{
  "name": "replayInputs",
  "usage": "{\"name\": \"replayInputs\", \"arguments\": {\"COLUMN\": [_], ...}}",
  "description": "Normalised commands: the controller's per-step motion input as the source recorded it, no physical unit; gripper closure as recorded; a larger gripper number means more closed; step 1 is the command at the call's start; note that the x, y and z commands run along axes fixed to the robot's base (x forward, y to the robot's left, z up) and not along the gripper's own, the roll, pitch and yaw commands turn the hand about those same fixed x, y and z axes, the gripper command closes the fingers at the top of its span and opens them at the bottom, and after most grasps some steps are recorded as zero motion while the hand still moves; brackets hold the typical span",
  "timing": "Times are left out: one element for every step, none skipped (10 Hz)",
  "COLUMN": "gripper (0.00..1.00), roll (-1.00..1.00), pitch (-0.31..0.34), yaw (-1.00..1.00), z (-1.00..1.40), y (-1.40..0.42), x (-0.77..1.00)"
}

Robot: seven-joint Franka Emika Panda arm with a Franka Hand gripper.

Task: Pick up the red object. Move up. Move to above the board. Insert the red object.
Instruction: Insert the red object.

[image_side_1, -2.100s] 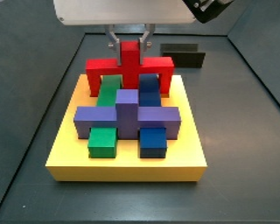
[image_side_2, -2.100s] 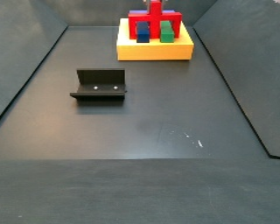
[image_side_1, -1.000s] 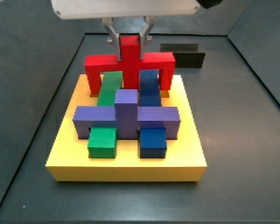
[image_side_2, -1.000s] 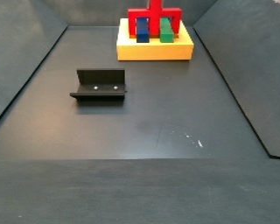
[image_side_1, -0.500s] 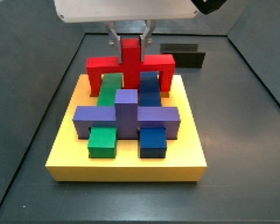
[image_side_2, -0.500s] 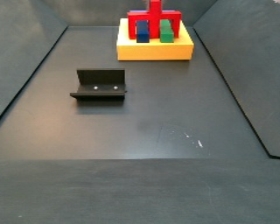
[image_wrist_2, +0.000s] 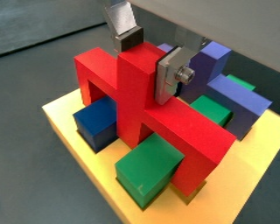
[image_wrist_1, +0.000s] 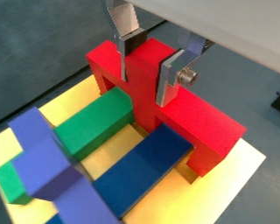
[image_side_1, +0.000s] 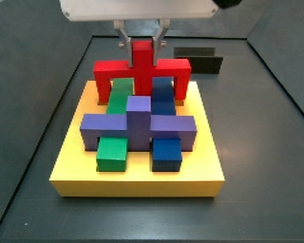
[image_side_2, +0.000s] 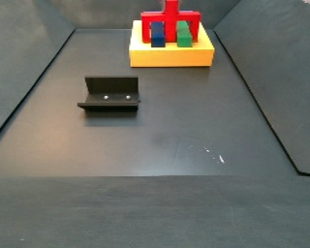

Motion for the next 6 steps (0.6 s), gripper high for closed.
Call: {"name": "replayInputs", "arguments": {"gripper": [1.0,1.0,1.0,1.0,1.0,1.0], "roll": [-0.47,-0.34,-0.12,-0.02,0.0,0.03], "pitch": [-0.103,-0.067,0.0,0.0,0.007,0.02], "yaw": [-0.08,-0.11,-0.03,0.0,0.0,-0.03], "z": [0.0,0.0,-0.1,-0.02,-0.03,-0.09], "y": [0.01,0.0,0.0,0.0,0.01,0.03], "x": [0.0,0.0,0.02,0.0,0.0,-0.13]}}
